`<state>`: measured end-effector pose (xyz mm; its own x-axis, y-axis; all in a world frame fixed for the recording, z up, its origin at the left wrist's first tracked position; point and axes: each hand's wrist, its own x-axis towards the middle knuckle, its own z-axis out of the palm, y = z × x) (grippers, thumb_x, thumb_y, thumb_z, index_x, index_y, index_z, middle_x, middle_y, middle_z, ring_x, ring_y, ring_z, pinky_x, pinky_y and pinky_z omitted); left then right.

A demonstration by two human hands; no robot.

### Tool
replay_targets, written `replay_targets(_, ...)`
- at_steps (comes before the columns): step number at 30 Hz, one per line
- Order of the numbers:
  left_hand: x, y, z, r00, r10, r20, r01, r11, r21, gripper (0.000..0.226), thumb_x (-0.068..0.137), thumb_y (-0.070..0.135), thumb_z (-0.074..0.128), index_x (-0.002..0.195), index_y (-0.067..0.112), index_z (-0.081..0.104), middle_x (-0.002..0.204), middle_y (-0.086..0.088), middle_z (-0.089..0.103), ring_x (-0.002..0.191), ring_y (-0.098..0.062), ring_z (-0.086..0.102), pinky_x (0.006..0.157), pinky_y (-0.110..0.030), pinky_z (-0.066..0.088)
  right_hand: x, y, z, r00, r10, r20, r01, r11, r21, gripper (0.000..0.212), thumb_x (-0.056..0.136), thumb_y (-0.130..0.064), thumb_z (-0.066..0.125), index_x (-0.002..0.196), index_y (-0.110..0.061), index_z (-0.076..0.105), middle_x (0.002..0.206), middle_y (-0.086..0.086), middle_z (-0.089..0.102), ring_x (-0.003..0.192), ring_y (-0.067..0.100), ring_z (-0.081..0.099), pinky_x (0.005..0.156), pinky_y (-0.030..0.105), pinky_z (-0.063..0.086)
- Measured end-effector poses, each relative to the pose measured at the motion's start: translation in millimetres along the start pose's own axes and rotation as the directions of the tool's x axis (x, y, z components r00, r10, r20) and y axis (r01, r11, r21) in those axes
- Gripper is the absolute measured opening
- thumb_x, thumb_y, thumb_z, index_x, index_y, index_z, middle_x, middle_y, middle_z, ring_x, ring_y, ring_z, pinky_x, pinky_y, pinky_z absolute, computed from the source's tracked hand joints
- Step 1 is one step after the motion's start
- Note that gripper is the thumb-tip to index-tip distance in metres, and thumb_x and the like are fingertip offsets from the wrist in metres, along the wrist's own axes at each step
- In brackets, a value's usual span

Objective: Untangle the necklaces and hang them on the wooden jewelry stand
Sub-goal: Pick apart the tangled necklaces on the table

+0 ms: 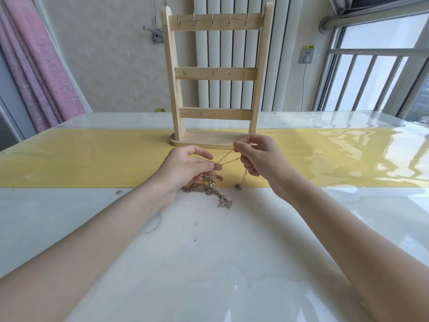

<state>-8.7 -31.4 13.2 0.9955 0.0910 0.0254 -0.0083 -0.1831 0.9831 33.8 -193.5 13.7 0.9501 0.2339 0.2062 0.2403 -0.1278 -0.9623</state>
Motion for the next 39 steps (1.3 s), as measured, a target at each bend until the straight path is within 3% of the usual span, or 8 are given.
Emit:
replay_targets(5, -2.2, 1.3, 1.8, 0.998, 0.033, -0.056, -0.031, 0.999, 0.031, 0.015, 0.084, 0.003, 0.066, 0.083, 0.016, 0.059, 0.076, 0.003, 0.073, 0.057, -0.001, 0.055, 0.045, -0.009, 0.038, 2.4, 6.5, -0.3, 0.998, -0.047, 0.031, 0.054, 0.951, -0.304, 0.020, 0.090, -0.016, 0.059, 0.070, -0.013, 0.057, 0.064, -0.005, 0.059, 0.043, -0.001, 0.042, 0.048, 0.013, 0.031)
replay_targets(10, -2.0, 3.1, 1.9, 0.993, 0.072, -0.098, -0.067, 0.996, 0.059, 0.016, 0.081, 0.007, 0.070, 0.083, 0.019, 0.059, 0.080, 0.000, 0.071, 0.069, -0.007, 0.054, 0.045, -0.007, 0.037, 2.2, 7.6, -0.2, 0.993, -0.119, 0.018, 0.119, 0.945, -0.305, 0.004, 0.085, -0.019, 0.069, 0.086, -0.022, 0.066, 0.094, -0.009, 0.061, 0.058, 0.002, 0.044, 0.057, 0.016, 0.033)
replay_targets(13, -2.1, 3.9, 3.0, 0.992, 0.083, -0.091, -0.075, 0.994, 0.085, 0.017, 0.081, 0.011, 0.071, 0.082, 0.022, 0.058, 0.083, -0.002, 0.072, 0.069, -0.007, 0.054, 0.052, -0.014, 0.038, -2.0, 4.3, 3.2, 0.985, -0.146, 0.090, 0.163, 0.957, -0.238, 0.007, 0.086, -0.016, 0.069, 0.088, -0.012, 0.074, 0.076, -0.015, 0.057, 0.055, 0.004, 0.042, 0.054, 0.014, 0.033)
replay_targets(17, -2.9, 4.9, 3.9, 0.990, 0.107, -0.087, -0.098, 0.990, 0.103, 0.016, 0.084, 0.010, 0.068, 0.080, 0.020, 0.056, 0.073, 0.001, 0.068, 0.063, -0.007, 0.052, 0.053, -0.012, 0.041, -3.2, 1.8, 6.2, 0.974, -0.199, 0.105, 0.220, 0.939, -0.263, 0.007, 0.082, -0.015, 0.073, 0.082, -0.008, 0.076, 0.075, -0.008, 0.055, 0.067, 0.022, 0.039, 0.059, 0.025, 0.033)
replay_targets(21, -4.2, 5.6, 3.5, 0.993, 0.094, -0.066, -0.086, 0.990, 0.115, 0.015, 0.084, 0.010, 0.067, 0.081, 0.021, 0.058, 0.070, 0.006, 0.069, 0.063, -0.012, 0.049, 0.064, -0.020, 0.043, -4.5, 2.7, 8.3, 0.967, -0.225, 0.120, 0.251, 0.921, -0.299, 0.013, 0.077, -0.018, 0.078, 0.075, -0.007, 0.071, 0.081, 0.023, 0.065, 0.063, 0.023, 0.039, 0.061, 0.029, 0.032)
replay_targets(26, -4.3, 3.9, 5.1, 0.996, 0.065, -0.059, -0.057, 0.990, 0.133, 0.015, 0.080, 0.012, 0.071, 0.085, 0.023, 0.062, 0.065, 0.010, 0.069, 0.055, -0.007, 0.052, 0.063, -0.017, 0.045, -2.4, 5.6, 10.1, 0.932, -0.330, 0.153, 0.361, 0.785, -0.503, 0.008, 0.078, -0.008, 0.074, 0.074, -0.013, 0.069, 0.076, -0.004, 0.057, 0.055, 0.003, 0.042, 0.057, 0.013, 0.035)
replay_targets(30, -4.2, 3.4, 8.8, 0.995, 0.078, -0.067, -0.070, 0.991, 0.113, 0.016, 0.080, 0.011, 0.072, 0.086, 0.022, 0.062, 0.064, 0.010, 0.068, 0.050, -0.001, 0.053, 0.051, -0.007, 0.042, -4.4, 10.4, 14.2, 0.886, -0.424, 0.189, 0.432, 0.603, -0.670, 0.005, 0.083, -0.007, 0.065, 0.085, -0.007, 0.069, 0.085, -0.004, 0.049, 0.061, 0.005, 0.039, 0.058, 0.030, 0.038)
replay_targets(39, -2.8, 2.4, 6.8, 0.989, 0.069, -0.128, -0.051, 0.990, 0.133, 0.025, 0.081, 0.008, 0.069, 0.083, 0.022, 0.049, 0.071, 0.005, 0.066, 0.042, -0.001, 0.044, 0.048, -0.021, 0.034, 0.4, 10.8, 13.7, 0.899, -0.412, 0.147, 0.420, 0.718, -0.555, 0.002, 0.078, -0.011, 0.075, 0.079, -0.009, 0.074, 0.073, -0.013, 0.050, 0.061, 0.001, 0.049, 0.061, 0.010, 0.039)
